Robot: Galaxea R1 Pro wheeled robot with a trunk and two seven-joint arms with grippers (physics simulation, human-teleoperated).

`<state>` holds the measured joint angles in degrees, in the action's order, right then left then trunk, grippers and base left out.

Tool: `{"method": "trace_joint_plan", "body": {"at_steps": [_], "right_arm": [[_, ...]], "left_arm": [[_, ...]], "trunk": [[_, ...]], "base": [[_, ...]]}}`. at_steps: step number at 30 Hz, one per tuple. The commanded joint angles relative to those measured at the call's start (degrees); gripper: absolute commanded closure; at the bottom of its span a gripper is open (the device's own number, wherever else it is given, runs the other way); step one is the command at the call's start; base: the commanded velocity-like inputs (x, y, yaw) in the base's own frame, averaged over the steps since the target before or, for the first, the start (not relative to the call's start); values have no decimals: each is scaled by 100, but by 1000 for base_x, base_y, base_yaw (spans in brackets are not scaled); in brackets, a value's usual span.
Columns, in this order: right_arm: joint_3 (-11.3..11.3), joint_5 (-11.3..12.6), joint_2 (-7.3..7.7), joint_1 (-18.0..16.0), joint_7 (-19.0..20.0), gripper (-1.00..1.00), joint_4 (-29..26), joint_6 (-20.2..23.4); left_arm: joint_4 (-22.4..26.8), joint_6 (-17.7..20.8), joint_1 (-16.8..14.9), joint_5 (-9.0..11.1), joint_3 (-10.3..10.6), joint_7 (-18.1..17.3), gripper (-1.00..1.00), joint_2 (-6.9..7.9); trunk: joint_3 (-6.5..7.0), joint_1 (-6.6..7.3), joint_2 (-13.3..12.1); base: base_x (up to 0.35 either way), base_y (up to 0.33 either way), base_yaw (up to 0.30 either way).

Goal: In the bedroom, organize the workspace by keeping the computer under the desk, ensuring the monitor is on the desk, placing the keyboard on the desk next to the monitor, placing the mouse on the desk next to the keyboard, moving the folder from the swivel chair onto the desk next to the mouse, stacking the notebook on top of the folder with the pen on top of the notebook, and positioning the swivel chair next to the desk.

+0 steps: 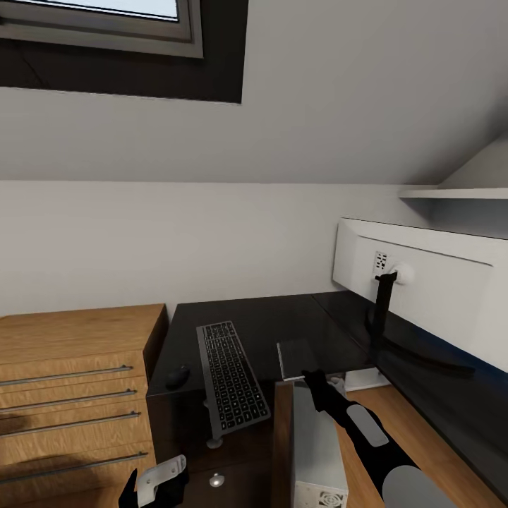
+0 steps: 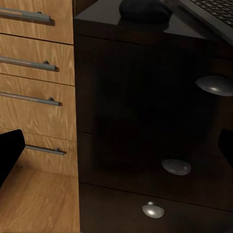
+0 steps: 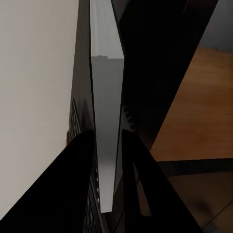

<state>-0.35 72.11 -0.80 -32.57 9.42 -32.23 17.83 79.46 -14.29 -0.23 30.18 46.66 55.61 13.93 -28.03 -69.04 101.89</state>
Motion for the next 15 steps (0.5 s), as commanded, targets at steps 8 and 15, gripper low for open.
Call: {"method": "trace_joint_plan", "body": {"at_steps": [8,15], "right_arm": [[6,-57,-3,-4,12,-100,45,23],[0,-57,1,-2,23,-100,42,19]], "left_arm": [[8,-27,-4,41,10,11,-100,4],[8,-23,-4,41,10,11,-100,4]], "trunk": [[-6,0,2],[-6,0,2]], "base": [[0,0,0],[0,0,0]]}}
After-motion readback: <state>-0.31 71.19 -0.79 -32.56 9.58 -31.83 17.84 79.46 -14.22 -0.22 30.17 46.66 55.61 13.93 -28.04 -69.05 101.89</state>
